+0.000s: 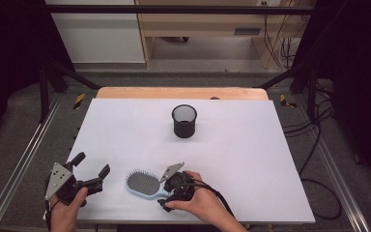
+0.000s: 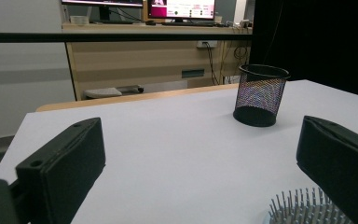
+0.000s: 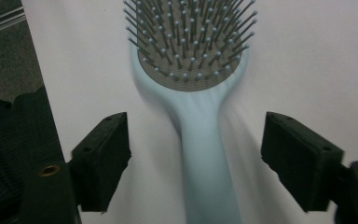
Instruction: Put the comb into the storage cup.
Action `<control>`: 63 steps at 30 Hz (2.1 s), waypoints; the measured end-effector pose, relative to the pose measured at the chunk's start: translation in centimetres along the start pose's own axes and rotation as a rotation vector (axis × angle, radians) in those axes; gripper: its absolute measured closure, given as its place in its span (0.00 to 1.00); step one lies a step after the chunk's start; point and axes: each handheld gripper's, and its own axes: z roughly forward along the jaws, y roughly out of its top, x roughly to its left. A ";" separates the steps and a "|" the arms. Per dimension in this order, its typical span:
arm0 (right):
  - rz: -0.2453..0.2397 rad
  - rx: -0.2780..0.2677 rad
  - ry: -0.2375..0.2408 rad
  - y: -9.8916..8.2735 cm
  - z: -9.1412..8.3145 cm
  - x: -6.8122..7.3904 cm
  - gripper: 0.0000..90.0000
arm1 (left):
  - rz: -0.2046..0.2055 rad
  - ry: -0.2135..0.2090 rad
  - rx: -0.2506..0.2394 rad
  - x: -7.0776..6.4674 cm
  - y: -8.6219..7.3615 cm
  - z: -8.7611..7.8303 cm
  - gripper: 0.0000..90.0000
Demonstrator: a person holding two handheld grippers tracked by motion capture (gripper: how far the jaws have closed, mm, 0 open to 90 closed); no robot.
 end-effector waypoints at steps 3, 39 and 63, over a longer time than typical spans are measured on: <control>-0.027 0.014 0.003 0.3 0.3 0.1 0.45 | -0.002 0.000 -0.001 0.0 0.0 0.0 0.01; 0.011 -0.066 -0.125 -2.6 -3.3 -2.8 0.77 | 0.001 -0.017 0.021 -0.7 0.2 -0.1 0.01; 0.060 -0.513 -0.305 -2.4 -8.5 -5.7 0.77 | -0.030 -0.108 -0.057 -3.9 6.4 3.4 0.01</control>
